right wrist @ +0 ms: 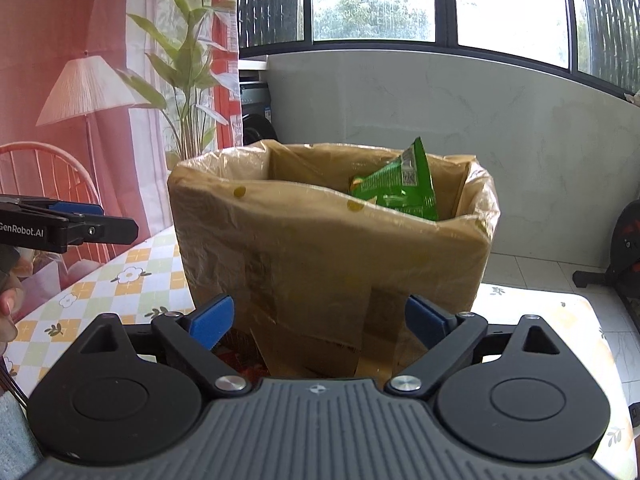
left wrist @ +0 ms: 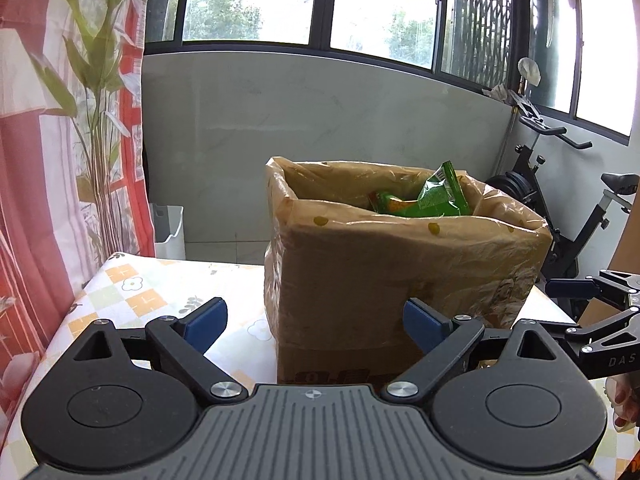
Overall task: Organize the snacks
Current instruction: 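Move both tools back down to the remaining snacks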
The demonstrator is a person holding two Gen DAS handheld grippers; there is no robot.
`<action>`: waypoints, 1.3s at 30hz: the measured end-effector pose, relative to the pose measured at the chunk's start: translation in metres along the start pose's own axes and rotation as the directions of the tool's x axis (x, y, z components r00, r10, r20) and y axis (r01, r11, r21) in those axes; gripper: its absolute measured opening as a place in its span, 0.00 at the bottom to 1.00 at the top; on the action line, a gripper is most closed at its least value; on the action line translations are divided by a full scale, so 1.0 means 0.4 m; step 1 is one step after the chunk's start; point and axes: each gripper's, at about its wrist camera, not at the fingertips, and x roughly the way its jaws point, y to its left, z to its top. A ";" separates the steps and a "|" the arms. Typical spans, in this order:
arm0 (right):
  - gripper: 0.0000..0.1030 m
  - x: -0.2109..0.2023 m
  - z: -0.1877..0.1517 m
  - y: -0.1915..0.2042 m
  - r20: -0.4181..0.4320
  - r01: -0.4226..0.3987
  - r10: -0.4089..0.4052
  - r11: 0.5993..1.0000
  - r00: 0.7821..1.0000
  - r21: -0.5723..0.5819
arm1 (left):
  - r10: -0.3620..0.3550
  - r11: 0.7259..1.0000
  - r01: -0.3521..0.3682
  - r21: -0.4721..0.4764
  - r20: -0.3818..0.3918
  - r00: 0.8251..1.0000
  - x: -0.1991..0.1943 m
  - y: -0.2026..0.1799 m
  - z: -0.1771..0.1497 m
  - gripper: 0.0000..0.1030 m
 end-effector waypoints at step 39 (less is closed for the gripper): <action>0.92 0.084 -0.140 -0.045 -0.152 0.045 -0.034 0.997 0.988 0.069 | 0.070 0.997 -0.072 -0.015 -0.133 0.989 0.081 0.040 -0.122 0.92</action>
